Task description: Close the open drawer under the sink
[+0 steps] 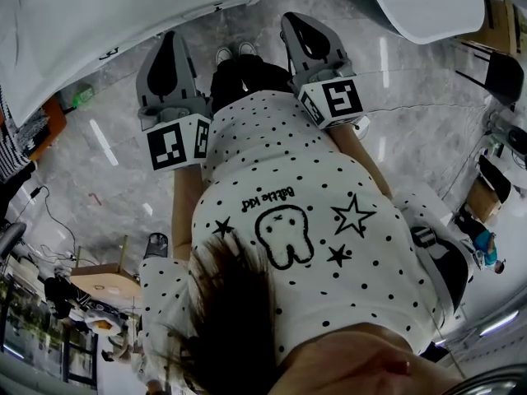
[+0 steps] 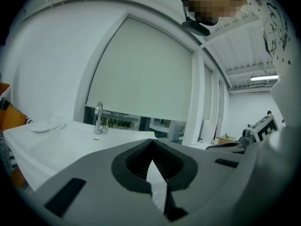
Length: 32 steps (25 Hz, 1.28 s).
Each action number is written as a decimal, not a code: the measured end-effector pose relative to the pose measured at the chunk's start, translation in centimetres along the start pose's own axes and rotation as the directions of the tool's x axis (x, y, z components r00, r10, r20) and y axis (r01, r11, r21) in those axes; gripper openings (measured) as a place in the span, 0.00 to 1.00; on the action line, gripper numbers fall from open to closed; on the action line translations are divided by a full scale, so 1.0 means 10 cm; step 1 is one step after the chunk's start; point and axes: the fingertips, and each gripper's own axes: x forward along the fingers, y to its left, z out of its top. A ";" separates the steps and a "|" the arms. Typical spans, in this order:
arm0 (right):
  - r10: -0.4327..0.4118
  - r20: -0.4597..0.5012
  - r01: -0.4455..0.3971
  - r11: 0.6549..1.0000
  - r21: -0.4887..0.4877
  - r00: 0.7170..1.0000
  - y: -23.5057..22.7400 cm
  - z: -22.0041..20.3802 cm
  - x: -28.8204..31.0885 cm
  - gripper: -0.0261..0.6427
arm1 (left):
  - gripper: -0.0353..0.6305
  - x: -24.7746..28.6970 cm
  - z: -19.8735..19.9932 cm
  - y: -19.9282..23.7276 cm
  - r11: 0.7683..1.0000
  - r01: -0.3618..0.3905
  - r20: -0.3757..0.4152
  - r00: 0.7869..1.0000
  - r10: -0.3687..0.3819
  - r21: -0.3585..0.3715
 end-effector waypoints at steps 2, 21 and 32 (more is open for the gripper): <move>-0.002 -0.002 0.002 1.000 0.004 1.000 -0.06 0.01 0.02 0.06 | 0.06 0.07 -0.04 -0.02 1.000 0.005 -0.014 1.000 -0.005 -0.006; -0.022 -0.066 0.027 0.997 0.076 0.998 -0.26 -0.38 -0.01 0.06 | 0.06 0.66 -1.62 -0.21 0.998 0.054 -0.337 0.939 -0.063 -0.035; -0.042 -0.104 0.053 0.993 0.103 0.994 -0.30 -0.73 0.03 0.06 | 0.18 1.10 -3.18 0.07 0.997 -0.035 -0.491 0.871 -0.006 -0.074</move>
